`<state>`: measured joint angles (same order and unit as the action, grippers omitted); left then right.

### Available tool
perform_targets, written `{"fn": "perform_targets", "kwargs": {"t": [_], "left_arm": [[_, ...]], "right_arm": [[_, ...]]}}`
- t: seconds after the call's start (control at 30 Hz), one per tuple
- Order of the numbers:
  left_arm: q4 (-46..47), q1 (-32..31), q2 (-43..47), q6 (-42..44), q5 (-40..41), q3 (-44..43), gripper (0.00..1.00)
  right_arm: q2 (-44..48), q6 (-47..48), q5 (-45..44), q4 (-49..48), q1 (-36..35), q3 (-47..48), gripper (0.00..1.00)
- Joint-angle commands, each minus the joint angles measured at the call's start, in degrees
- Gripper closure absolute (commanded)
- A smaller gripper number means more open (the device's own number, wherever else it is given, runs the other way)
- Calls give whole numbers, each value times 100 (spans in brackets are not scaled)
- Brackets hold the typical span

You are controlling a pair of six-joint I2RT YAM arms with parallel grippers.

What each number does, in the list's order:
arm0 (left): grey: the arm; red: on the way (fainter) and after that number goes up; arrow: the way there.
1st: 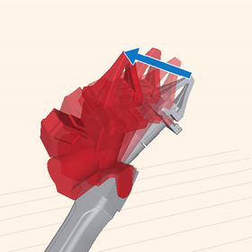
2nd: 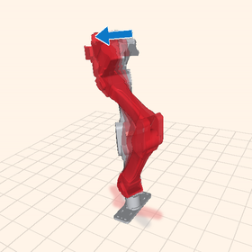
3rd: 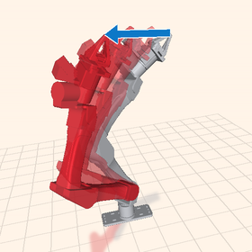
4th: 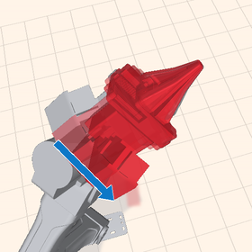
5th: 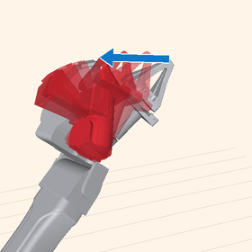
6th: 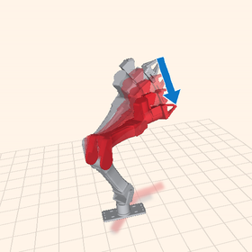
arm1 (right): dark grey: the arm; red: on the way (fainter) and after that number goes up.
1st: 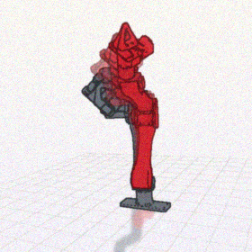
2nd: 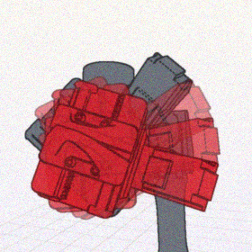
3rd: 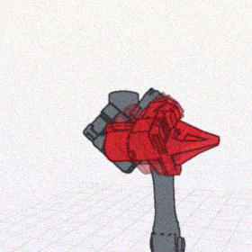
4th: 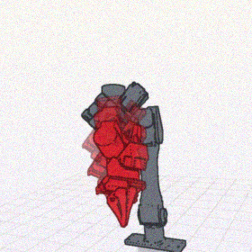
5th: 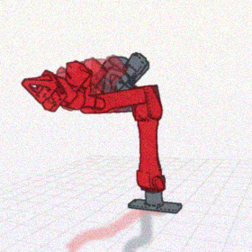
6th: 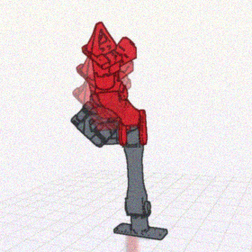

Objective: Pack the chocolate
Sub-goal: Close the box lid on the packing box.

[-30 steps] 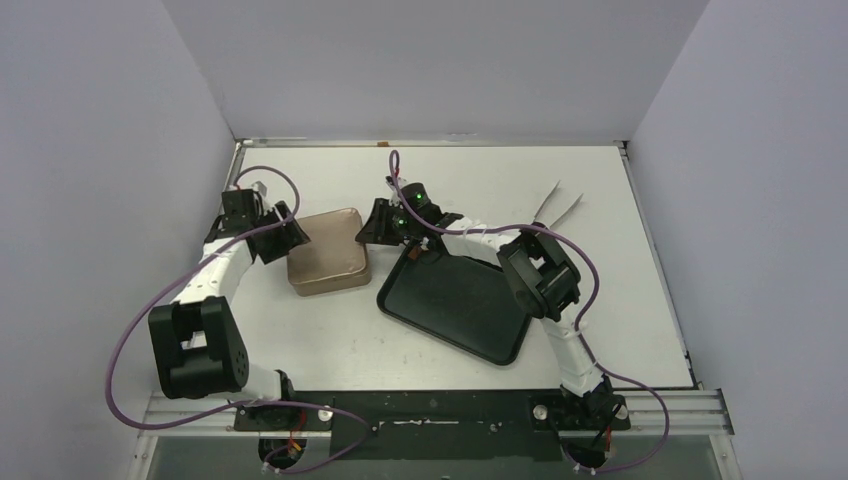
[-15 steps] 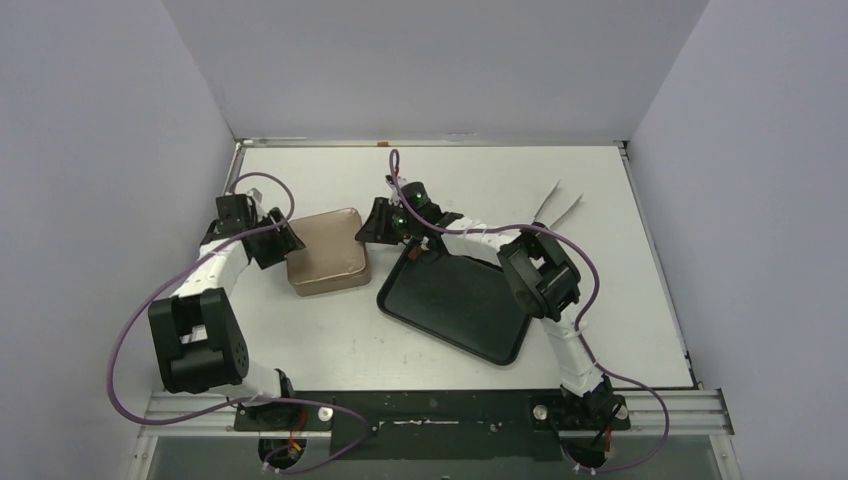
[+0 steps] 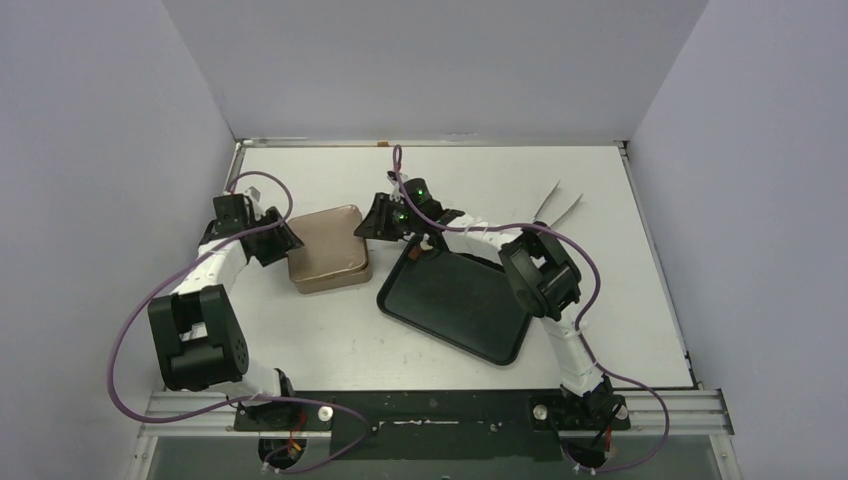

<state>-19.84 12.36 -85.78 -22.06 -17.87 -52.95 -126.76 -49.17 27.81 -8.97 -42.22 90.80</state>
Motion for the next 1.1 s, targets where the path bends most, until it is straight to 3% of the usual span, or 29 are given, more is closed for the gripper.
{"fn": "perform_targets", "kwargs": {"t": [0.0,0.6,0.77,1.07], "left_arm": [[225,-76,163,-218,-610,-41,52],[-56,-54,487,-126,-232,-248,50],[-255,156,468,114,219,-289,42],[-25,315,262,130,53,-37,43]], "right_arm": [[190,-296,566,-697,-116,259,67],[393,-275,500,-698,-98,239,68],[398,83,2,-159,-90,324,66],[47,333,-298,413,-81,704,66]]}}
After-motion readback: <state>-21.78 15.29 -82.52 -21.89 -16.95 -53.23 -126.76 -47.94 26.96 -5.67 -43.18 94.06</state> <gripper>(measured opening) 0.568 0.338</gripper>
